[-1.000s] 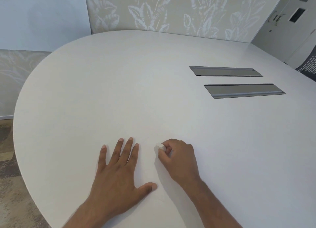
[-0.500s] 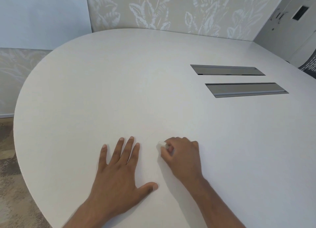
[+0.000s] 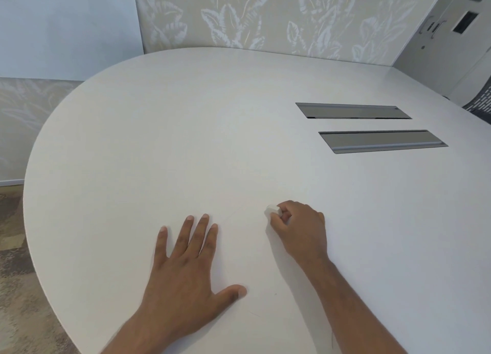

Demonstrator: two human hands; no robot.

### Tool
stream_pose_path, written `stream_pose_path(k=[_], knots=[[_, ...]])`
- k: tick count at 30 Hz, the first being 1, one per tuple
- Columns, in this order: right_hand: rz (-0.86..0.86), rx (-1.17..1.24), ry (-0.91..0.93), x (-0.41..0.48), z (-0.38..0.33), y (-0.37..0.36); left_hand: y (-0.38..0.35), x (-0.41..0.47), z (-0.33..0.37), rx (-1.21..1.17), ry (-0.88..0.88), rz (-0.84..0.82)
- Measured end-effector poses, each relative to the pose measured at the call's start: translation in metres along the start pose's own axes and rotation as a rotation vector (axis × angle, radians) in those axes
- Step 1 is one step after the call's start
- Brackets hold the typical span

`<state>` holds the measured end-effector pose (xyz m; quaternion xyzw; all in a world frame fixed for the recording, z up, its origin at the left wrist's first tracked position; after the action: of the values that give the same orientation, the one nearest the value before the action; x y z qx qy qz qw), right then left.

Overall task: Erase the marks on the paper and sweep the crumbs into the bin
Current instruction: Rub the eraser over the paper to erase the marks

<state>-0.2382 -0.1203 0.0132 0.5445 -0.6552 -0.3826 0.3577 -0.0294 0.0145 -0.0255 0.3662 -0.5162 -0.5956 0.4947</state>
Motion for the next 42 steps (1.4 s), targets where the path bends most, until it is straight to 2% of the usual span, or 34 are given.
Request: stream_pose_path(k=[6, 11, 17, 22, 24, 29, 34, 39, 42], knots=[[-0.052, -0.071, 0.178, -0.028, -0.013, -0.011, -0.001, 0.000, 0.000, -0.012, 0.003, 0.005], [0.036, -0.081, 0.053, -0.007, -0.003, -0.001, 0.000, -0.001, 0.000, -0.021, 0.003, 0.006], [-0.046, -0.081, 0.218, -0.041, -0.018, -0.012, -0.001, -0.001, -0.001, -0.039, 0.022, -0.026], [0.035, -0.049, 0.043, -0.010, -0.001, -0.002, 0.001, -0.001, 0.000, -0.055, 0.025, -0.030], [0.030, -0.037, 0.039, -0.011, -0.003, -0.004, 0.001, -0.002, -0.001, -0.062, 0.033, -0.043], [-0.133, 0.088, 0.181, -0.039, -0.028, -0.016, 0.003, -0.001, 0.000, -0.063, 0.031, -0.044], [-0.106, 0.084, 0.250, -0.030, -0.057, -0.019, 0.004, -0.002, 0.000, -0.073, 0.036, -0.051], [-0.151, -0.049, 0.268, -0.031, -0.075, -0.031, 0.007, -0.002, 0.001, -0.093, 0.029, -0.028], [-0.132, -0.101, 0.367, -0.051, -0.080, -0.033, 0.008, -0.002, 0.002, -0.108, 0.039, -0.019]])
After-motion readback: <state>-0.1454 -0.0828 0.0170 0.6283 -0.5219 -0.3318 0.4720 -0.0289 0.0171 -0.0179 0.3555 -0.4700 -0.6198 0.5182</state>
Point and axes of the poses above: each hand's wrist, its own x-axis towards the middle knuckle, its own y-axis out of the back of the hand, z = x × y, the point moved 6 cm from there along x, towards the middle knuckle, and after that the axes turned 13 degrees about -y, right-handed, at the moved point
